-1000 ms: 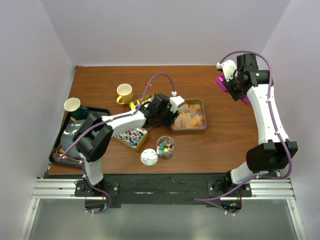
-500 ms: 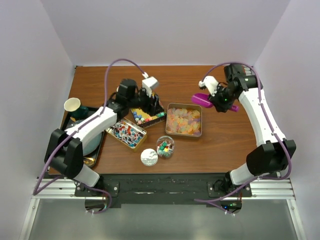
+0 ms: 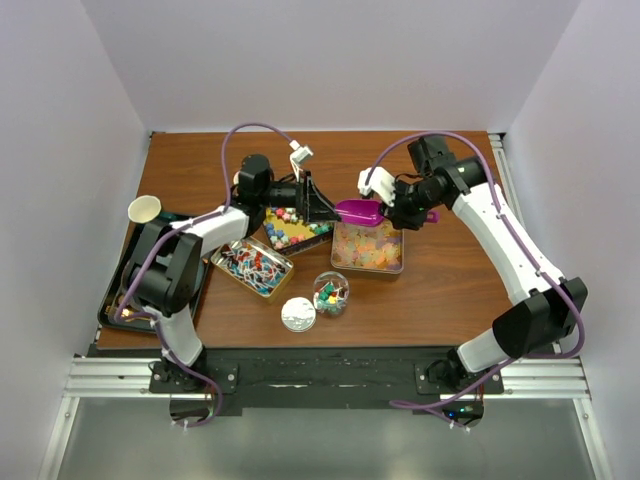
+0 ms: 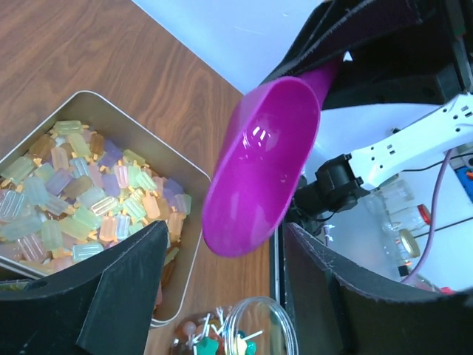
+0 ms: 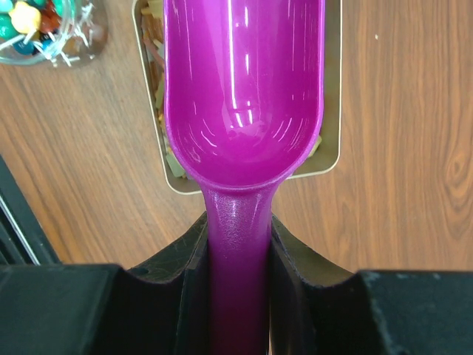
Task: Pack the candies
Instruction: Scoop the fake candies from the storage box.
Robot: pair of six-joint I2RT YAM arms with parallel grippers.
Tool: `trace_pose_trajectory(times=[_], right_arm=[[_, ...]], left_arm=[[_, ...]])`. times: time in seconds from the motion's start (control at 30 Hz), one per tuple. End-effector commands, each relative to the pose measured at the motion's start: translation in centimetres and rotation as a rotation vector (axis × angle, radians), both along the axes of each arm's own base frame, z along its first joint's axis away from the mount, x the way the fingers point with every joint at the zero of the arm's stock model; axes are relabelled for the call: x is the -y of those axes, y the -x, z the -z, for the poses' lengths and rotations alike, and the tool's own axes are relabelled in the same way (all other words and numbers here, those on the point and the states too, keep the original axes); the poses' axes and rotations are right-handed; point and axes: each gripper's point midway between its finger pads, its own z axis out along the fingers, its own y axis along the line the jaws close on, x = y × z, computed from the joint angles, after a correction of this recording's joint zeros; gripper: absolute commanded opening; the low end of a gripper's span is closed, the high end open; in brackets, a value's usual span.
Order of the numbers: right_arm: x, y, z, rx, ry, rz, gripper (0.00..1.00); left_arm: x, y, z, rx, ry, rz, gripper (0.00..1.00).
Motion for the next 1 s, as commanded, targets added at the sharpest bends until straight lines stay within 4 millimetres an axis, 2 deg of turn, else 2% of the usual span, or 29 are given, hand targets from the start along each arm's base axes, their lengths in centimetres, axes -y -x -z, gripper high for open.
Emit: trace_pose_trajectory(times=[0.0,0.1,0.13,0.2,0.3,0.33,0.37,0.4,0.43,0.5,0.53,0.57,0.6,0.63,0.7,0.8,0.97], right_arm=[[-2.0,-0.7,-2.5,0.079,-0.074,-0.054,0.00],[-2.4,-1.0,-2.4,0.088,-0.070,-0.064,0.00],[-2.7,-1.0,-2.1,0.084,-0.070,-0.065,0.00],[-3.0,-1.0,-1.7,0.081,-0.064,-0.072,0.00],[-3.8,-0.9,-1.1,0.083,-0.053,-0.081,0.00],[-4.0,-0.9,-1.0,0.080,-0.054,-0.084,0.00],[-4.2,-0.9,-0.7,0.070,-0.054,-0.089,0.00],[-4.2,-0.7,-0.5,0.060,-0.051,-0.090,0.00],[-4.3,-0.6,-0.4,0.052,-0.053,-0.092,0.00],[-4.3,0.0,-0.5,0.035,-0.062,-0.099,0.36],[-4.1,-0.1,-0.8,0.033,-0.078,-0.062,0.46],[-4.1,0.0,-1.3,0.044,-0.097,-0.059,0.64],[-4.2,0.6,-2.5,0.064,-0.148,-0.074,0.69],[-4.2,0.3,-2.3,0.082,-0.172,-0.061,0.71],[-4.3,0.5,-3.3,0.134,-0.215,-0.067,0.74],[-4.9,1.3,-3.2,0.094,-0.264,-0.070,0.73],[-5.3,1.1,-3.0,0.059,-0.281,-0.066,0.67]], left_arm=[[0.3,-0.8,-2.9,0.054,0.066,0.020,0.68],[0.4,-0.8,-2.7,0.043,0.080,0.031,0.59],[0.4,-0.7,-2.4,0.030,0.081,0.037,0.51],[0.4,-0.5,-2.5,0.027,0.094,0.049,0.44],[0.5,-0.5,-2.4,0.020,0.101,0.057,0.24],[0.5,-0.4,-2.2,0.015,0.101,0.062,0.11],[0.4,-0.2,-2.2,0.014,0.105,0.070,0.03],[0.4,-0.2,-2.4,0.022,0.115,0.070,0.00],[0.2,-0.2,-2.3,0.017,0.116,0.064,0.00],[0.0,-0.3,-2.2,0.014,0.117,0.064,0.00],[-0.1,-0.4,-2.1,0.013,0.116,0.065,0.00],[-0.2,-0.5,-2.1,0.009,0.116,0.062,0.00],[-0.3,-0.6,-2.1,0.012,0.116,0.062,0.00],[-0.4,-0.6,-2.1,0.013,0.116,0.062,0.00],[-0.4,-0.6,-2.0,0.009,0.114,0.065,0.00],[-0.4,-0.7,-1.8,0.008,0.110,0.061,0.00],[-0.4,-0.6,-1.5,0.009,0.102,0.068,0.00]])
